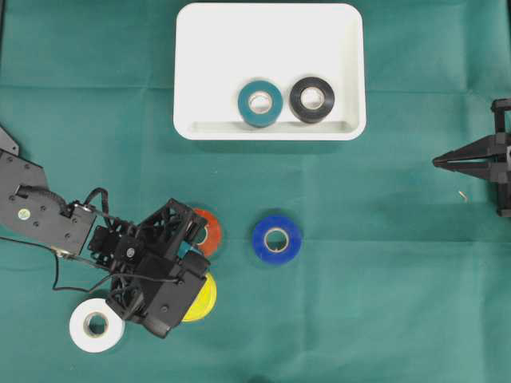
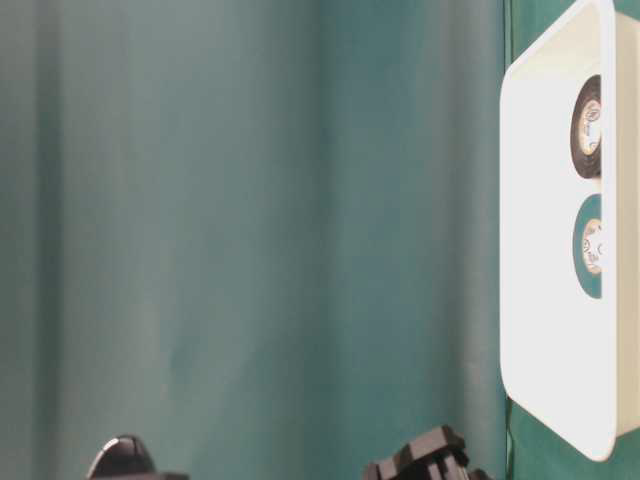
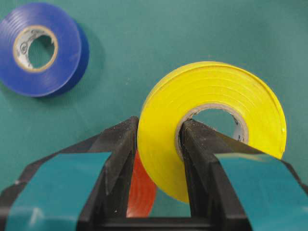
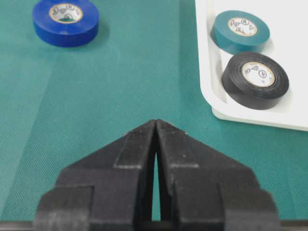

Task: Put the tape into the white case with the left arm.
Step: 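Lift the yellow roll and carry it into the white tray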

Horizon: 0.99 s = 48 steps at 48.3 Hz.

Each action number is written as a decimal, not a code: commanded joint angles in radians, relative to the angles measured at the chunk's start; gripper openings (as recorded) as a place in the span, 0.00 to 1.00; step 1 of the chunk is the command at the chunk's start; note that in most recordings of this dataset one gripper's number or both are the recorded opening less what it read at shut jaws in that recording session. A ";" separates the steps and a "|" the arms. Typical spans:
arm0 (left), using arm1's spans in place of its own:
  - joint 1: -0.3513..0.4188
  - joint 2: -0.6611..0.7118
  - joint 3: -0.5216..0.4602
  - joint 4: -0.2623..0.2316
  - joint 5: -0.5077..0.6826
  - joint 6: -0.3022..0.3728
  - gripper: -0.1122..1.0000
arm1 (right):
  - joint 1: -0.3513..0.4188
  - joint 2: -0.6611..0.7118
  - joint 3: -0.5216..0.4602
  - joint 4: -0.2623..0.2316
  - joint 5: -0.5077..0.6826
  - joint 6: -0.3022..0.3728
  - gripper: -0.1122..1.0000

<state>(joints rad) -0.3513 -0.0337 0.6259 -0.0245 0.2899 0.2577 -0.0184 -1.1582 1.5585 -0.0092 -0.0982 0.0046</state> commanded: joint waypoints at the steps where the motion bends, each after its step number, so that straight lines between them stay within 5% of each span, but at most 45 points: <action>1: 0.021 -0.034 -0.012 0.002 0.002 0.002 0.34 | 0.000 0.008 -0.011 0.000 -0.011 0.002 0.02; 48: 0.581 -0.074 0.005 0.003 -0.002 0.008 0.34 | 0.000 0.008 -0.011 -0.008 -0.011 0.002 0.02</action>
<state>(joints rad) 0.2010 -0.0874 0.6581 -0.0230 0.2961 0.2638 -0.0184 -1.1566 1.5585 -0.0153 -0.0982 0.0046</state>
